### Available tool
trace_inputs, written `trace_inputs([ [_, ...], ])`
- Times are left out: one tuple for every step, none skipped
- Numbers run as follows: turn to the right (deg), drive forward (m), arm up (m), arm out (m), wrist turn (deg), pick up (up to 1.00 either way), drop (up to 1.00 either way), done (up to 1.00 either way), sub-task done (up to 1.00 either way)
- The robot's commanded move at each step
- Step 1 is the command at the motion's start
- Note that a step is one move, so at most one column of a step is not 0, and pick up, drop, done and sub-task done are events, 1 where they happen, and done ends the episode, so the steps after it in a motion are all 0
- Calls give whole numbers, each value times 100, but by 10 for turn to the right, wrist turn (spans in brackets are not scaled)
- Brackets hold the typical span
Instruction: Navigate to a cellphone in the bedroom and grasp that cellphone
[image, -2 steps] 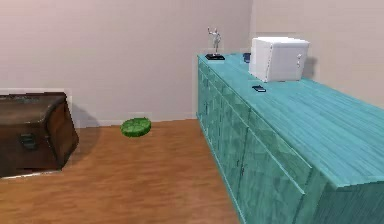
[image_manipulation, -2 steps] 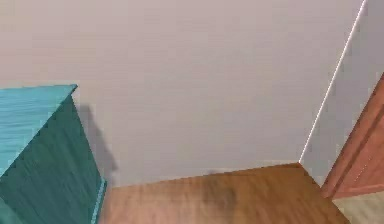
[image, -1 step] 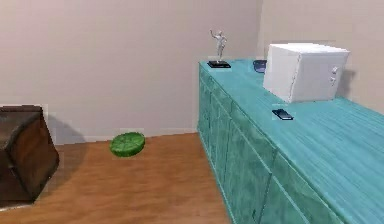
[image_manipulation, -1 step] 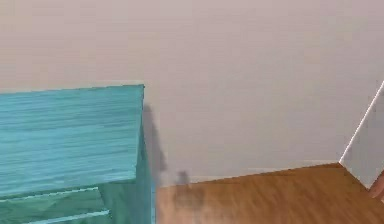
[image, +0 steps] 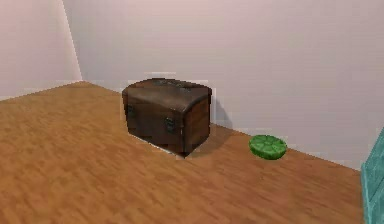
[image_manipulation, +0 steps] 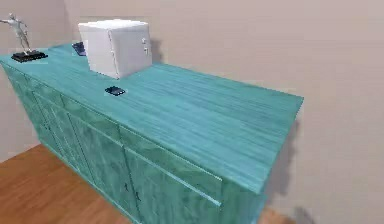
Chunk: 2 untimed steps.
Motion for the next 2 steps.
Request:
trace_inputs([
  [-180, 0, 0, 0, 0, 0, 0, 0, 0],
  [450, 0, 0, 0, 0, 0, 0, 0, 0],
])
